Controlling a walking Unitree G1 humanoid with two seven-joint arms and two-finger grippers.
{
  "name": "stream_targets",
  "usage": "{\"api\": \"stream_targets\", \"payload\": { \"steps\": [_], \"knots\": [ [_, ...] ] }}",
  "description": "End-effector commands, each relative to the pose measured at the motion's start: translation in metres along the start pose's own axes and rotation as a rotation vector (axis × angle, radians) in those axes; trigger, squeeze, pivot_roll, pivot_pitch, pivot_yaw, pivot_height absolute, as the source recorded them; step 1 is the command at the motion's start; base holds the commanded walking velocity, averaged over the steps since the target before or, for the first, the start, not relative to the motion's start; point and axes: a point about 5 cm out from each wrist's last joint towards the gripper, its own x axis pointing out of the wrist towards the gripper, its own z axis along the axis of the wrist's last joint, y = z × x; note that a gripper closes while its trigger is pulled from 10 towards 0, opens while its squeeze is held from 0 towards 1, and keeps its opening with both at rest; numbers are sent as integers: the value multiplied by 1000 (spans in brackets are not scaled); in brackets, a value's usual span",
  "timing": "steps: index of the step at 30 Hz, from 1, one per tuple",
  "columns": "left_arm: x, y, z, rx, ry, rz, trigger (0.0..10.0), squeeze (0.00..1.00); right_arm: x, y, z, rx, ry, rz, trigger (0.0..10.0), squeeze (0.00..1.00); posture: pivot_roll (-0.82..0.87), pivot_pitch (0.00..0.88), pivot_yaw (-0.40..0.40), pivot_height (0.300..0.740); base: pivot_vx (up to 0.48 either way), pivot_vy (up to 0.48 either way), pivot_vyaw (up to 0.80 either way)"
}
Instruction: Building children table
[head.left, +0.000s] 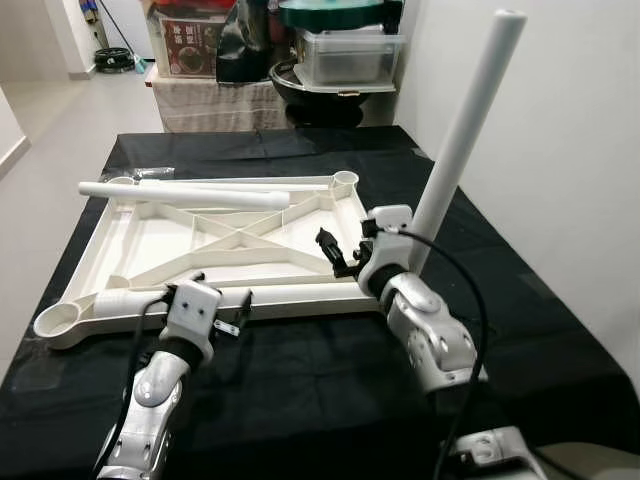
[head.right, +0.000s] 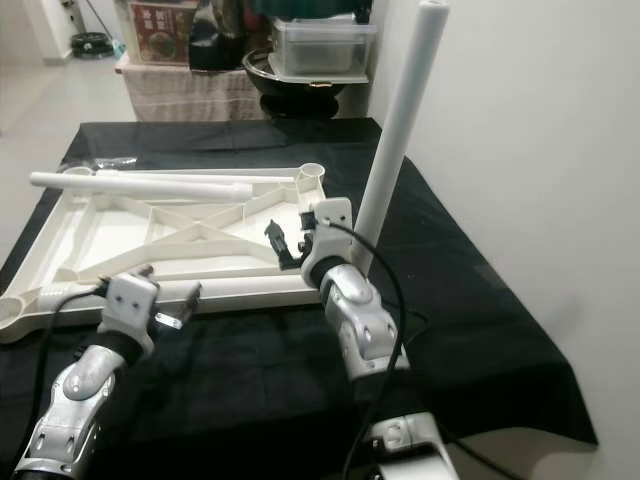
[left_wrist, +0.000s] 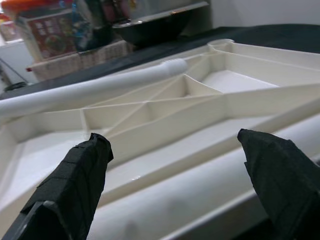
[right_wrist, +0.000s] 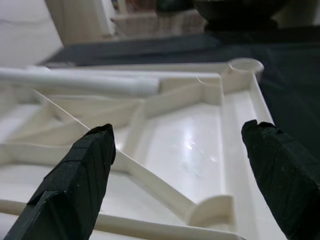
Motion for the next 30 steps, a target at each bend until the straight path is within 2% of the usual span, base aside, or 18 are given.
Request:
{"api": "stream_targets", "payload": {
  "steps": [1,2,3,4,5,8,9,10,12,13,16,21,22,24,25,28,30],
  "knots": [
    [0,-1,2,-16,-9,3,10000,0,1,-8,1,-9,-7,-26,10000,0,81,0,-96,740,0,0,0],
    [-2,0,5,-20,-23,14,10000,0,8,-37,11,-80,6,-60,10000,0,90,0,-109,740,0,0,0],
    [-4,1,5,-19,-22,20,10000,0,8,-50,17,-103,6,-81,10000,0,90,0,-109,740,0,0,0],
    [-4,1,5,-19,-22,20,10000,0,8,-50,17,-103,6,-81,10000,0,90,0,-109,740,0,0,0],
    [-6,2,3,-17,-16,29,10000,0,5,-70,24,-132,8,-120,10000,0,88,0,-111,740,0,0,0],
    [-7,3,3,-17,-13,31,10000,0,4,-75,25,-140,7,-132,10000,0,88,0,-111,740,0,0,0],
    [-8,2,2,-18,-8,32,10000,0,-2,-98,31,-164,-10,-201,10000,0,80,0,-104,740,0,0,0],
    [-8,2,2,-18,-8,32,10000,0,-2,-98,31,-164,-10,-201,10000,0,80,0,-104,740,0,0,0],
    [-8,0,2,-21,-4,27,10000,0,-10,-123,37,-189,-29,-271,10000,0,78,0,-101,740,0,0,0],
    [-8,0,2,-21,-4,27,10000,0,-10,-123,37,-189,-29,-271,10000,0,78,0,-101,740,0,0,0],
    [-6,-1,3,-24,0,19,10000,0,-24,-155,55,-261,-67,-365,10000,0,71,0,-93,740,0,0,0],
    [-5,0,3,-23,2,19,10000,0,-29,-168,70,-300,-106,-395,10000,0,70,0,-92,740,0,0,0],
    [-5,0,3,-23,3,18,10000,0,-30,-171,77,-331,-123,-388,10000,0,71,0,-92,740,0,0,0],
    [-5,0,3,-23,3,18,10000,0,-30,-171,77,-331,-123,-388,10000,0,71,0,-92,740,0,0,0],
    [-5,0,3,-24,4,16,10000,0,-29,-172,85,-372,-144,-374,10000,0,74,0,-95,740,0,0,0],
    [-6,-1,3,-24,7,15,10000,0,-27,-171,94,-396,-162,-375,10000,0,74,0,-95,740,0,0,0],
    [-7,-2,3,-23,10,18,10000,0,-19,-162,103,-399,-203,-366,10000,0,81,0,-99,740,0,0,0]
  ]
}}
